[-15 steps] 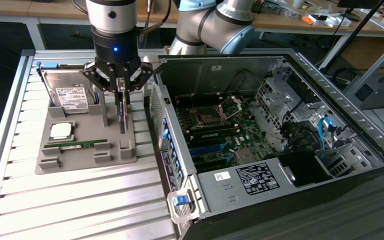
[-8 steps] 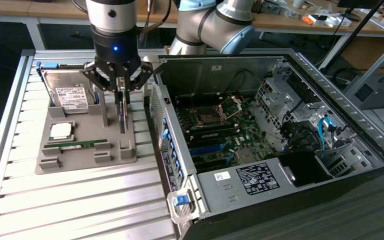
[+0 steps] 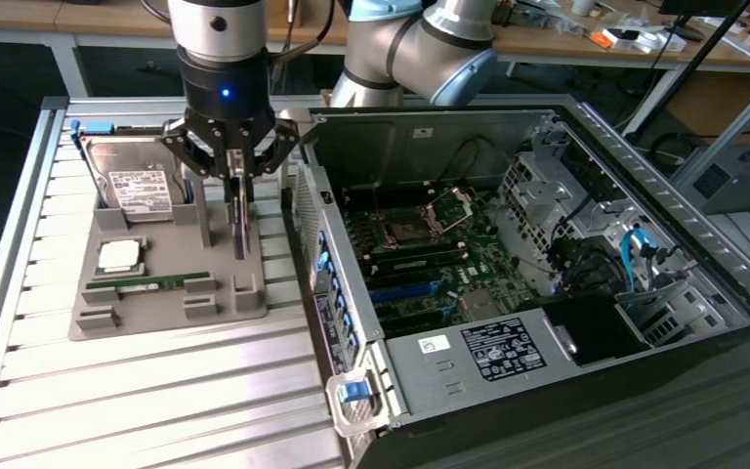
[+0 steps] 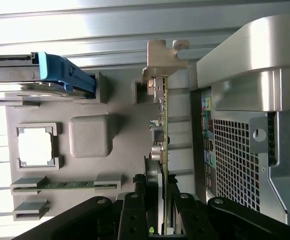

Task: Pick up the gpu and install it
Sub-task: 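Pick up the gpu and move the gpu toward the slot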

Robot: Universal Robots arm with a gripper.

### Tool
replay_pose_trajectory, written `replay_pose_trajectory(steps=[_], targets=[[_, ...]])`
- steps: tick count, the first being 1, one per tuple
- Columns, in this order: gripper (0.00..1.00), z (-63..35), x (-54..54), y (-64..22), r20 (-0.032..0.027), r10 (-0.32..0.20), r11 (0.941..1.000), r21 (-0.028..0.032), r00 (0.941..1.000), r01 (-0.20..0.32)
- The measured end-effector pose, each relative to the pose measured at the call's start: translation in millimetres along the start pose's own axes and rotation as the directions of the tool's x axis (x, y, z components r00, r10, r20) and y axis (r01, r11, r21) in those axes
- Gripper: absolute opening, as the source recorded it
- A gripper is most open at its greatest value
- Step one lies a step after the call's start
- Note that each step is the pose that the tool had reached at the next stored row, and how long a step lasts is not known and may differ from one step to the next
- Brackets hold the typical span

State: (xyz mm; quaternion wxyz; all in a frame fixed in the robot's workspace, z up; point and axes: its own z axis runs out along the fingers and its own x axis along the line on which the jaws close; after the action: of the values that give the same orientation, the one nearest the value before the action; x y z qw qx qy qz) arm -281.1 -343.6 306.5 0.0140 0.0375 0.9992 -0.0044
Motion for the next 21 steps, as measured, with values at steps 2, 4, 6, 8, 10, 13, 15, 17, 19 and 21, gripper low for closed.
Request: replay_pose_trajectory(steps=[2,4,6,8,10,13,15,17,19,21], targets=[[0.27,-0.5,0.0,0.0,0.0001,0.0,1.0,-0.0002,1.0,0.0],[0.27,-1.4,0.0,0.0,0.0,0.0,1.0,-0.0001,1.0,0.0],[0.27,-2.9,-0.1,0.0,0.0,0.0,1.0,-0.0001,1.0,0.0],[0.27,-4.4,-0.1,0.0,0.0001,0.0,1.0,-0.0005,1.0,0.0],[0.27,-5.3,-0.2,0.0,0.0002,0.0,1.0,-0.0007,1.0,0.0],[0.27,-6.5,-0.2,0.0,-0.0001,0.0,1.0,-0.0008,1.0,0.0],[0.27,-7.0,-0.2,0.0,0.0002,0.0,1.0,-0.0013,1.0,0.0],[0.27,-7.4,-0.2,0.0,0.0001,0.0,1.0,-0.0014,1.0,0.0],[0.27,-7.8,-0.2,0.0,0.0,0.0,1.0,-0.0014,1.0,0.0],[0.27,-8.2,-0.2,0.0,0.0,0.0,1.0,-0.0015,1.0,0.0]])
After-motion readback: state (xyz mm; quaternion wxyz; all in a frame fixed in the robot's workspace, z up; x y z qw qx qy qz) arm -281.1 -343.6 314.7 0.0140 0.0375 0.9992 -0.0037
